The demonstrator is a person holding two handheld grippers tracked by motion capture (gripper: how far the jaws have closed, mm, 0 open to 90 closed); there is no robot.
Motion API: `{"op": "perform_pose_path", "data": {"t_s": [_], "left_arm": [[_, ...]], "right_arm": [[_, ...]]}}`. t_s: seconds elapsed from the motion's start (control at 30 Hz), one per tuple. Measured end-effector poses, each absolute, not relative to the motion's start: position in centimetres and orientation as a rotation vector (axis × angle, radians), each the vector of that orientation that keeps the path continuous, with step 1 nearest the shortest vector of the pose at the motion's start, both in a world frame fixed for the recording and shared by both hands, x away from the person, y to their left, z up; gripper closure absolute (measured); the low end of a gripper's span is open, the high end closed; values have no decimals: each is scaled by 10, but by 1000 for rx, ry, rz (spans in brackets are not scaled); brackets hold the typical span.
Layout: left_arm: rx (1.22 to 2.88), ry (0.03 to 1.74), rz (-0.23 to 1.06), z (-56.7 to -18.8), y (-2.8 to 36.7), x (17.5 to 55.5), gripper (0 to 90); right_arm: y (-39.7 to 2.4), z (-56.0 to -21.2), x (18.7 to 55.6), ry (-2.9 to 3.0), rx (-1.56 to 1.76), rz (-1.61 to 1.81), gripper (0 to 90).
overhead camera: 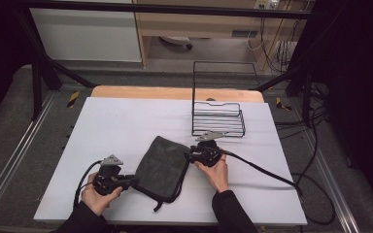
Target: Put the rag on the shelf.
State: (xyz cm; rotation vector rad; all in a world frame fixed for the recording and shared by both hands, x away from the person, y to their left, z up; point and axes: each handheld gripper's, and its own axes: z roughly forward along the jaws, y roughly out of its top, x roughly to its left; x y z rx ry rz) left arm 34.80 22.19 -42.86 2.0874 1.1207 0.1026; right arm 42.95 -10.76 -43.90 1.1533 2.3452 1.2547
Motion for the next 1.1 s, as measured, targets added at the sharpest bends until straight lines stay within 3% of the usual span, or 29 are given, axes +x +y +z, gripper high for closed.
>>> {"op": "perform_pose_path", "data": {"t_s": [0.13,0.4,0.6,0.7,0.73,0.8,1.0,1.1], "left_arm": [[2100,1101,171,-419,223,358,633],[2189,1086,142,-432,219,374,636],[2188,1075,89,-435,222,366,708],[2166,1105,60,-436,223,364,758],[2158,1114,52,-437,223,364,777],[2153,1124,40,-437,223,364,791],[2117,1154,35,-437,222,362,837],[2096,1157,18,-436,223,360,841]], "right_arm": [[-113,-430,404,2321,1129,1294,359],[-105,-441,360,2387,1183,1384,307],[-92,-454,343,2439,1229,1367,316],[-83,-459,339,2468,1211,1338,377],[-80,-459,338,2464,1224,1332,465],[-79,-459,337,2464,1234,1337,504],[-76,-459,336,2472,1300,1359,810],[-77,-457,339,2489,1288,1357,826]]}}
